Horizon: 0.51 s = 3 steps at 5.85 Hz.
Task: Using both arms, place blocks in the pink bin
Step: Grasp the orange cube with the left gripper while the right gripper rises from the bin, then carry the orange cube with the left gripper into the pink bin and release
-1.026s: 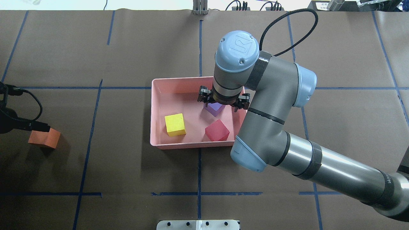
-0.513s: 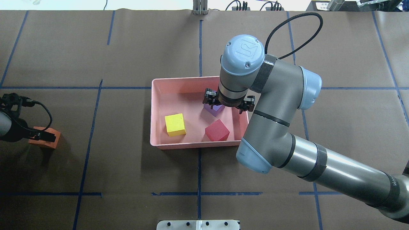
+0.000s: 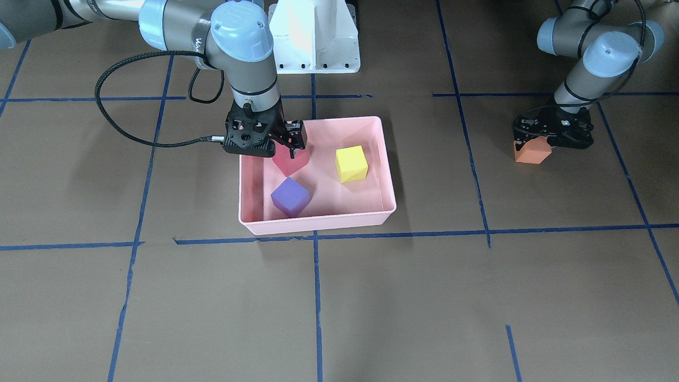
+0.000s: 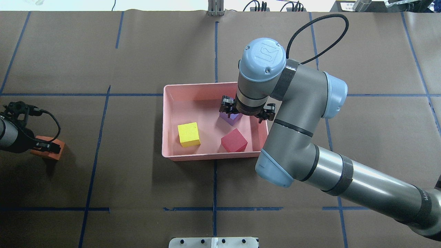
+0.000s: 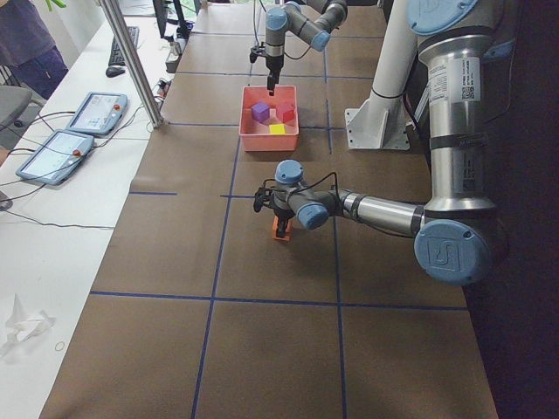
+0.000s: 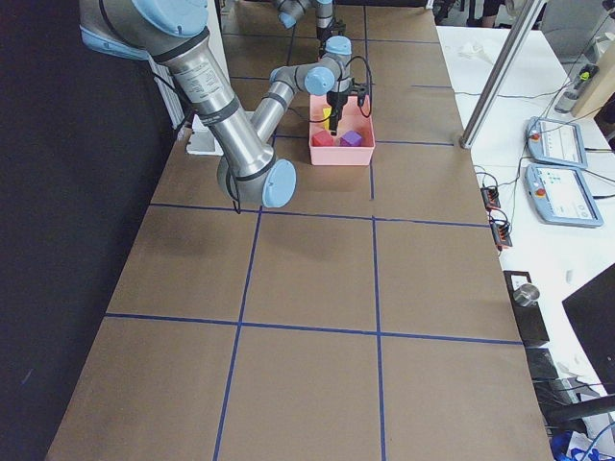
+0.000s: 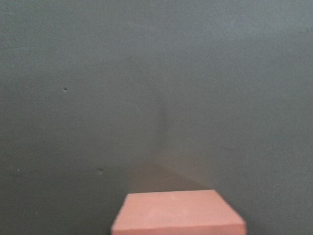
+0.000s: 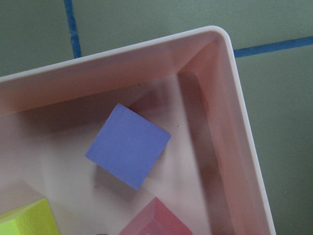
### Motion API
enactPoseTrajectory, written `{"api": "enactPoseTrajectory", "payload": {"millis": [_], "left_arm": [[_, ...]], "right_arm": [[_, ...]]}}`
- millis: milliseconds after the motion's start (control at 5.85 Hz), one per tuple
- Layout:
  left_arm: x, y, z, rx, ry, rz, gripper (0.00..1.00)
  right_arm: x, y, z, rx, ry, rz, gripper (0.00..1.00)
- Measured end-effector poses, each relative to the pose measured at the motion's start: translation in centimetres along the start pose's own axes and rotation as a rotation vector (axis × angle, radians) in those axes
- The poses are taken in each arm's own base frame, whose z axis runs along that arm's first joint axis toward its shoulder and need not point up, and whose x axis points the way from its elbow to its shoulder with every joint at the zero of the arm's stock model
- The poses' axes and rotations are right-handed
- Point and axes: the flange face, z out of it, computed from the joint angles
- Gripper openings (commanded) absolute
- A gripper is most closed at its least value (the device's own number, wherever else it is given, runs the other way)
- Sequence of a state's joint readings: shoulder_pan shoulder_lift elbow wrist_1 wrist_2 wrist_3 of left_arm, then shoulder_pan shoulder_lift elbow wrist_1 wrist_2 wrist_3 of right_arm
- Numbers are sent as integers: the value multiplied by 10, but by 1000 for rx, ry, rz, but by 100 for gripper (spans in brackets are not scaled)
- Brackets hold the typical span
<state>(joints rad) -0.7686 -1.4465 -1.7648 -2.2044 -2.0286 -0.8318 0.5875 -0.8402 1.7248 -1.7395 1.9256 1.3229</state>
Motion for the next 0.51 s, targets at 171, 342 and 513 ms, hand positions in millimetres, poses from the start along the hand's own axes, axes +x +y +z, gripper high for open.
{"api": "enactPoseTrajectory", "payload": {"millis": [171,342,513], "left_arm": [[16,-9,-10,22,23,14,42],[41,-25,-25,48,45,25,42],[79,-49,-50,61,51,26,42]], "right_arm": [[6,2,-6,4,-11,-15,100],[20,1,-14,11,-22,-44,100],[39,-9,-23,25,-25,-79,100]]}}
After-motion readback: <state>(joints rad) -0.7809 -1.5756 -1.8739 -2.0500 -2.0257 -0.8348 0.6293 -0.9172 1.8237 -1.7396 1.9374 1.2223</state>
